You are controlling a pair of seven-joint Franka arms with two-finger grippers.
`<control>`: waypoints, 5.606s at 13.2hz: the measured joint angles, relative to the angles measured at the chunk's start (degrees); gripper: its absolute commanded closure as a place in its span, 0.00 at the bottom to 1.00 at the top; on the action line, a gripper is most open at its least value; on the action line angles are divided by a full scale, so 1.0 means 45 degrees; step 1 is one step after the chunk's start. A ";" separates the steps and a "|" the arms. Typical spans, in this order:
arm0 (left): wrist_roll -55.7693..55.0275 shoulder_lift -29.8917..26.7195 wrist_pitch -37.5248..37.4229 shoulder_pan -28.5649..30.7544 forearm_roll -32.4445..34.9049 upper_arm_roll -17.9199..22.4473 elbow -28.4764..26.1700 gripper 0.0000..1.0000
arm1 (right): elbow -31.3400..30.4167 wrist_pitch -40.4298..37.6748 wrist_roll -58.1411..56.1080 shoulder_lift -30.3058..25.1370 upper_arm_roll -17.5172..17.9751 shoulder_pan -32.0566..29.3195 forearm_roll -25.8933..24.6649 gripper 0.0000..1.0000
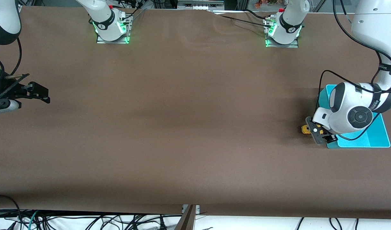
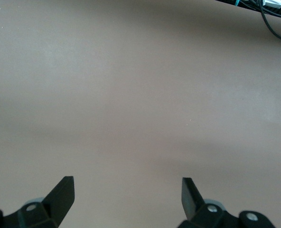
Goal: Wind and store yellow beetle car
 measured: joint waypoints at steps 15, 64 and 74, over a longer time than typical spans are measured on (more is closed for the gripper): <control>0.1310 0.0521 0.2241 0.0579 0.0040 -0.0028 -0.1086 0.85 | 0.0000 -0.0040 0.0070 0.0052 -0.0143 -0.0049 -0.0009 0.00; 0.1983 -0.0866 -1.0324 0.4066 -0.0489 -0.3797 0.5693 0.00 | -0.0001 -0.0130 0.0079 0.0092 -0.0443 -0.0074 -0.0008 0.00; -0.5646 -0.1060 -1.2370 0.2757 -0.1008 -0.7382 0.6828 0.00 | -0.0001 -0.0130 0.0079 0.0093 -0.0446 -0.0072 -0.0008 0.00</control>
